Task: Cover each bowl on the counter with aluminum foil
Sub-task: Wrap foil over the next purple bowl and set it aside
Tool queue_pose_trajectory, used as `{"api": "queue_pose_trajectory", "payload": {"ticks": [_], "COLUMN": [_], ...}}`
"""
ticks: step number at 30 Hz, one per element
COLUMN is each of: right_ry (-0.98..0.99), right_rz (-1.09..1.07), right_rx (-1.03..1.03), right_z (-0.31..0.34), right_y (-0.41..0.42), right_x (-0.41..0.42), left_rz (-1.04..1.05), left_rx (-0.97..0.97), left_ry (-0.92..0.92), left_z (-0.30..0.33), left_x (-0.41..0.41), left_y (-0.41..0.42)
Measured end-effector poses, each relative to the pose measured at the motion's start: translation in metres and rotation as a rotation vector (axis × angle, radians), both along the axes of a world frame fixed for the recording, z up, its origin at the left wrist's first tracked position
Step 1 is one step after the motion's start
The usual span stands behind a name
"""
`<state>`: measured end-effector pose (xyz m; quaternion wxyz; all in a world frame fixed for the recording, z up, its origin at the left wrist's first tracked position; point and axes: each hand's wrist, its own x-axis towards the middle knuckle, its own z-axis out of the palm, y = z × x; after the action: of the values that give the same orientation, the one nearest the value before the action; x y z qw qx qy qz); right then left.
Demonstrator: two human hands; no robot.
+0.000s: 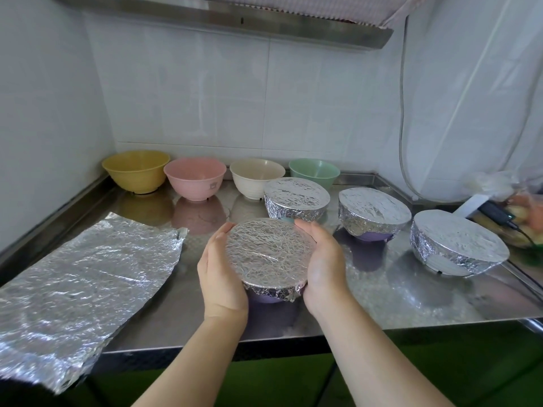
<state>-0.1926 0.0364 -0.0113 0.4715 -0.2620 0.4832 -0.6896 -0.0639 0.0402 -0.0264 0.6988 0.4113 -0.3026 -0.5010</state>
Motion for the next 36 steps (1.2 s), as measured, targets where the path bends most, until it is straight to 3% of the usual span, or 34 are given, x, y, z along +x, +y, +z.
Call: {"api": "queue_pose_trajectory", "payload": {"ticks": [8,13,18,24,31,36], "right_ry": [0.167,0.031,-0.064,-0.065,0.102,0.053], "right_rz": [-0.001,0.125,0.106,0.029,-0.228,-0.166], "right_rx": [-0.028,-0.009,-0.006,0.019,-0.068,-0.089], "right_z": [0.003,0.005,-0.009,-0.008,-0.017,-0.017], "right_y": [-0.001,-0.002,-0.006,-0.005,0.040,0.047], "right_x": [-0.016,-0.013,-0.010,-0.008,0.011,0.035], "left_rz": [-0.234,-0.299,-0.243,-0.276,-0.243,-0.179], "left_rx": [-0.016,0.009,0.022,0.008,-0.013,-0.030], "left_ry": [0.055,0.067,0.102,0.102,0.098,-0.129], "left_z": [-0.006,-0.007,-0.019,-0.023,-0.023,-0.023], "left_x": [0.021,0.018,0.016,0.015,0.018,0.013], "left_y": [-0.019,-0.018,-0.022,-0.024,-0.017,0.002]}}
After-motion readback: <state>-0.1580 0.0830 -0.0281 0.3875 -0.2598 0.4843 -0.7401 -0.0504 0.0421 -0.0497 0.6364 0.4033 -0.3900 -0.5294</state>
